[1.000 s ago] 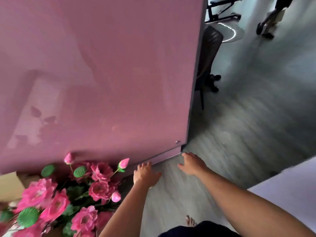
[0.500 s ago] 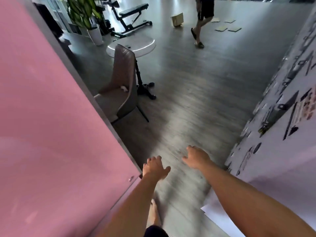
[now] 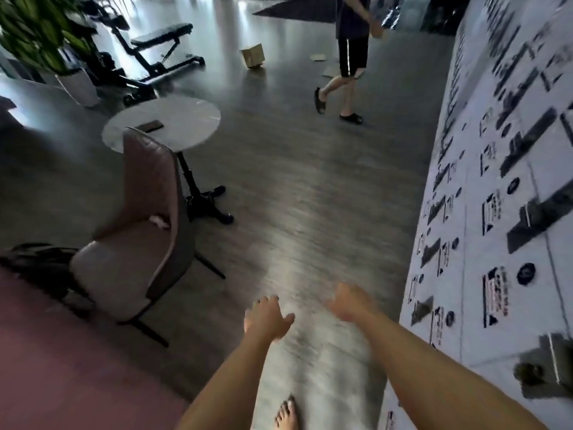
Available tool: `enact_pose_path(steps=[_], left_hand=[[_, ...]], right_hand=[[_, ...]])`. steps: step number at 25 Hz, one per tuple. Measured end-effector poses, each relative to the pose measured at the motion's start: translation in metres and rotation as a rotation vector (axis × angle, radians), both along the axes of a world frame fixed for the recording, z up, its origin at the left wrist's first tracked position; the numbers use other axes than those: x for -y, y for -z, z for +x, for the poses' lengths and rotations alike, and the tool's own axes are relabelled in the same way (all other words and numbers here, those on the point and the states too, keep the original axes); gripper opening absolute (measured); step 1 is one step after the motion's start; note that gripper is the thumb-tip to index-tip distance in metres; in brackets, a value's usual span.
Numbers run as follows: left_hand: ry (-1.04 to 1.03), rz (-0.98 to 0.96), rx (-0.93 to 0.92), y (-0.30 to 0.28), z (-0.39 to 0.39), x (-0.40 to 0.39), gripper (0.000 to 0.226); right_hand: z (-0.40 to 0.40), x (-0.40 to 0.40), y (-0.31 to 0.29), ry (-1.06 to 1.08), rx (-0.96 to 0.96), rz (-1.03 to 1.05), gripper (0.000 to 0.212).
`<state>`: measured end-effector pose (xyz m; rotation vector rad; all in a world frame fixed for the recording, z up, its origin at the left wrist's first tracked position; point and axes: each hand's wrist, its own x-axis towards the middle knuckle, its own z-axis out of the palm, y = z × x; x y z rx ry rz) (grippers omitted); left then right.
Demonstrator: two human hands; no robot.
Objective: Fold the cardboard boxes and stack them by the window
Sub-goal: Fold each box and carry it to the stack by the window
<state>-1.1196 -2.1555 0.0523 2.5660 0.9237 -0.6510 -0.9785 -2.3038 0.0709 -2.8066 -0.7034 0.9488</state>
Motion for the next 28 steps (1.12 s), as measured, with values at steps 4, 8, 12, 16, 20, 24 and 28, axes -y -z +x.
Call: enact_pose_path(steps=[4,8,12,16,20,24,28], left_hand=[[0.06,0.0,0.032,-0.008,0.085,-0.068,0.068],[0.109,-0.011,0.038,-0.005,0.17,-0.121,0.068],[0.088,-0.02,0.025,-0.004,0.263,-0.186,0.067],[-0.061,-0.033,0.046,-0.018,0.337,-0.257,0.063],[-0.14,-0.05,0.044,-0.023,0.389,-0.335,0.061],[-0.121,-0.026,0.042,-0.008,0.45,-0.407,0.058],[-0.057,-0.068,0.042,-0.006,0.534,-0.495,0.063]], right_hand=[[0.071,-0.052,-0.003,0.052,0.016,0.005,0.056],[0.145,-0.097,0.014,0.056,0.021,-0.019,0.059],[0.238,-0.168,0.026,-0.004,0.0,-0.031,0.063],[0.329,-0.254,0.014,-0.084,-0.012,-0.023,0.064],[0.401,-0.347,0.012,-0.198,-0.008,-0.008,0.067],[0.46,-0.422,0.028,-0.213,-0.025,-0.027,0.063],[0.529,-0.495,0.028,-0.168,-0.04,-0.079,0.058]])
